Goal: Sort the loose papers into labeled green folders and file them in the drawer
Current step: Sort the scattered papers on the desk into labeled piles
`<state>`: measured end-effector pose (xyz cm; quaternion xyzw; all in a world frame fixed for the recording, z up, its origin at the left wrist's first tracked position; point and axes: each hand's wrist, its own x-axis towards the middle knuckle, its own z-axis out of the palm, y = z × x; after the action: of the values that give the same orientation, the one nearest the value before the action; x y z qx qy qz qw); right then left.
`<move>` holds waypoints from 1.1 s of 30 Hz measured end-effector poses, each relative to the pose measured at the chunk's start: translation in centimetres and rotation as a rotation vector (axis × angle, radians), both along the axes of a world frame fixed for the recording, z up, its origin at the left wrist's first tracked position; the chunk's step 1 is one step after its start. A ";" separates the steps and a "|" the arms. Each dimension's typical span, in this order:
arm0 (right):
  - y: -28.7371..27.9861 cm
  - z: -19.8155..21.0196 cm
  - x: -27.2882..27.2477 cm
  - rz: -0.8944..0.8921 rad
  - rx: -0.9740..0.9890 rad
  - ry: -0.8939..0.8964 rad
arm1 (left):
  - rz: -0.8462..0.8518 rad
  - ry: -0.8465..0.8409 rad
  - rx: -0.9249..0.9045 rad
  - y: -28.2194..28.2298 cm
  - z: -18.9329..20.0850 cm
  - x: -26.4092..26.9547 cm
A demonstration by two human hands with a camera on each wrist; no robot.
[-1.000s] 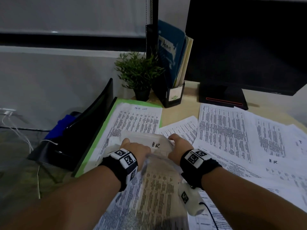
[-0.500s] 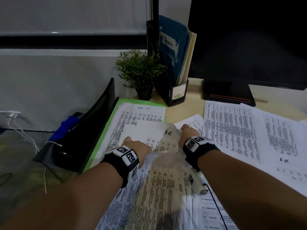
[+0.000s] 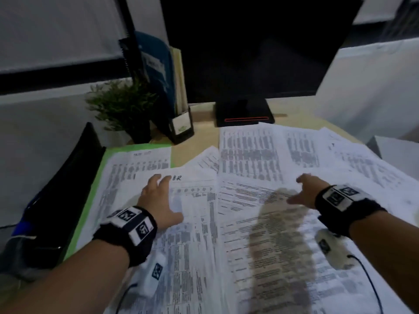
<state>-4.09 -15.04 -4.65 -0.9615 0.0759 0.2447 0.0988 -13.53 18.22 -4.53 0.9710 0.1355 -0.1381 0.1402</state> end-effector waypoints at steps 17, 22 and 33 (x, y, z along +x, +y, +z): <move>-11.3 -2.2 -8.9 -0.151 0.128 0.017 | -0.663 0.390 0.286 -19.2 -4.9 0.4; -13.7 0.6 -7.8 -0.100 0.450 -0.295 | -0.295 0.041 -0.129 -21.2 -1.5 2.1; -19.4 0.0 -5.7 -0.369 0.582 -0.097 | -0.350 0.040 -0.365 -20.3 1.4 3.1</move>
<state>-9.76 -34.46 -4.63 -0.8737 0.1708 0.1881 0.4150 -10.40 -2.12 -3.11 0.9353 -0.0592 -0.2017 0.2845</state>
